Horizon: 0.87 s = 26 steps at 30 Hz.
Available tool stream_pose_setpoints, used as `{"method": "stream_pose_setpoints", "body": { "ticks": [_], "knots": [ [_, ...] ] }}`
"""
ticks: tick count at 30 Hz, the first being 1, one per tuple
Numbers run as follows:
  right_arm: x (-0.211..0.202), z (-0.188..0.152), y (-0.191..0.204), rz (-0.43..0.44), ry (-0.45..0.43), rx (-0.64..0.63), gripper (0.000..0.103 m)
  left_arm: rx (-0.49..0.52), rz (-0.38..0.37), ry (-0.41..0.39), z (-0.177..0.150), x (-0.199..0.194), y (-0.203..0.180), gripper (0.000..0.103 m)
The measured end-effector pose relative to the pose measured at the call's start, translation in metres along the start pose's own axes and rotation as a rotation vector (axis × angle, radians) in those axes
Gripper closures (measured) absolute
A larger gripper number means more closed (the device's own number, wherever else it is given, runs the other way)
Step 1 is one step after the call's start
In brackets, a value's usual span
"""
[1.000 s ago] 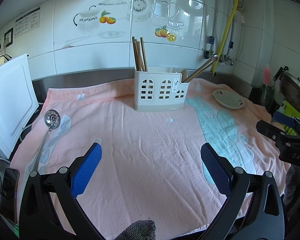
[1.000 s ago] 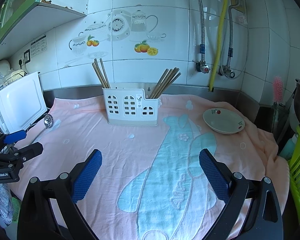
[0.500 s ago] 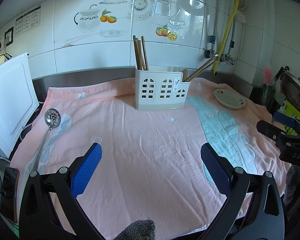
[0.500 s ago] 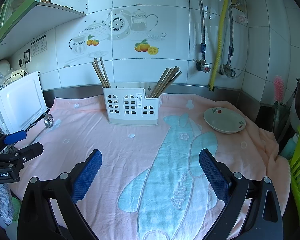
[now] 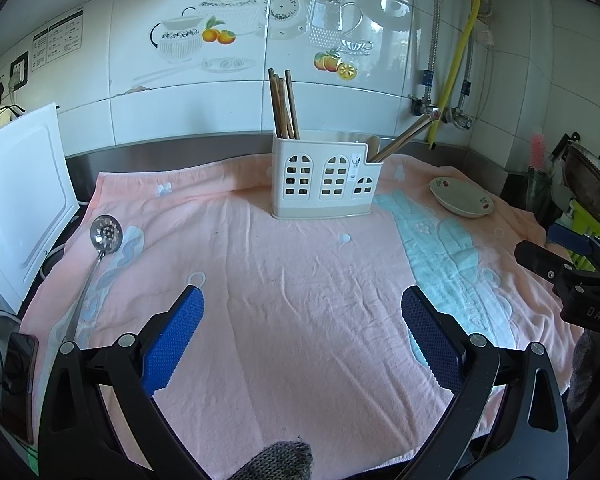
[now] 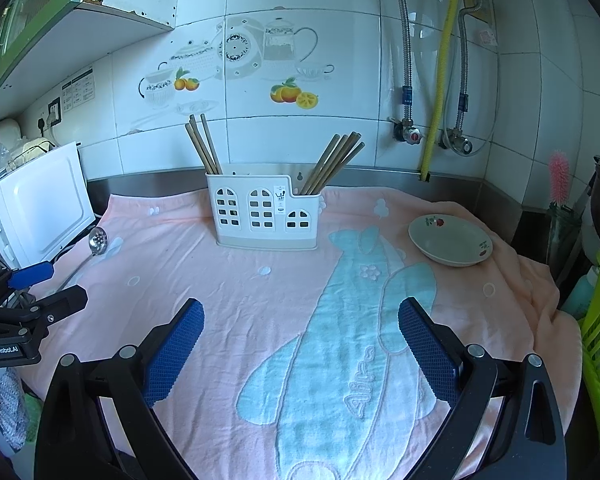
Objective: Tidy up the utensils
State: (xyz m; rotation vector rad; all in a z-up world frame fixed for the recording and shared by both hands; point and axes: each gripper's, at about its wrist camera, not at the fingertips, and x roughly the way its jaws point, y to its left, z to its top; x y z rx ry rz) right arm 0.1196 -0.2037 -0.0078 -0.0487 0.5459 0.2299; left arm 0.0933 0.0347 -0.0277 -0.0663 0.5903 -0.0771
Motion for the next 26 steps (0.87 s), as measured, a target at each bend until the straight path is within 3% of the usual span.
{"method": "stream_pose_setpoints", "body": {
  "ticks": [26],
  "knots": [
    [-0.001, -0.0008, 0.0002, 0.001, -0.002, 0.005, 0.009, -0.016, 0.02, -0.001, -0.0004, 0.0003, 0.0053, 0.005]
  ]
}}
